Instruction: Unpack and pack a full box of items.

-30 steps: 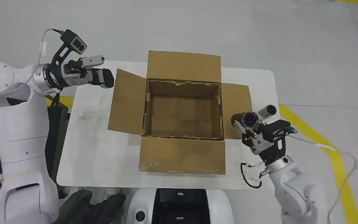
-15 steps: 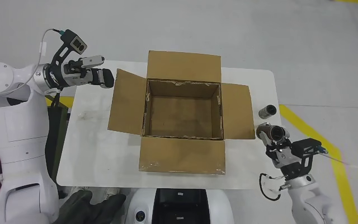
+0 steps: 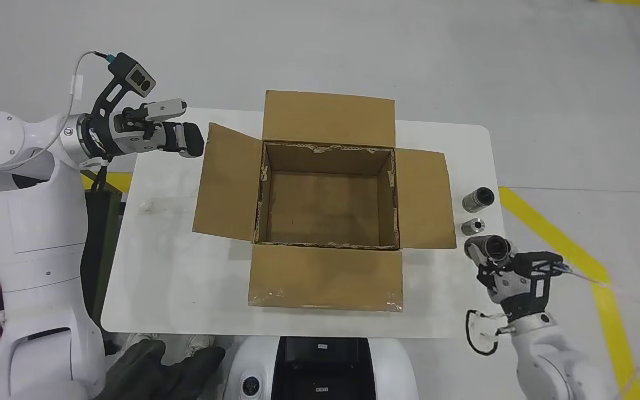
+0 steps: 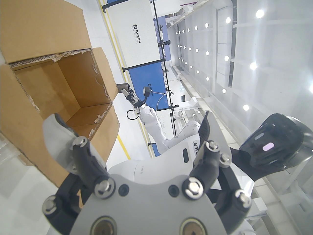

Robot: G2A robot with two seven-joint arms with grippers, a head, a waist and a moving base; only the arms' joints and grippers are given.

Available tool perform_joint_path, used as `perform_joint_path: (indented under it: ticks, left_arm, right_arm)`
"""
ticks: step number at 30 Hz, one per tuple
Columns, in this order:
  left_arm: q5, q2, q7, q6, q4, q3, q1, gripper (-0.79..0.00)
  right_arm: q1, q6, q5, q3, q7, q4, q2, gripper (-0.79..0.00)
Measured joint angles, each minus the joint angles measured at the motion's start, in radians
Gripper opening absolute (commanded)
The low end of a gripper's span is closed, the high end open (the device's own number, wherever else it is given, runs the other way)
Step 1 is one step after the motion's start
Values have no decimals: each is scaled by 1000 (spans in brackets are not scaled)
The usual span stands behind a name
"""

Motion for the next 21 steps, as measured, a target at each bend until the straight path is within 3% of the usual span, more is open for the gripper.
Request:
perform_joint_path:
  ticks: [21]
  left_arm:
    - [0,0,0,0,0,0,0,0]
  right_arm:
    - [120,64,-96,-63,16,184,8,-785]
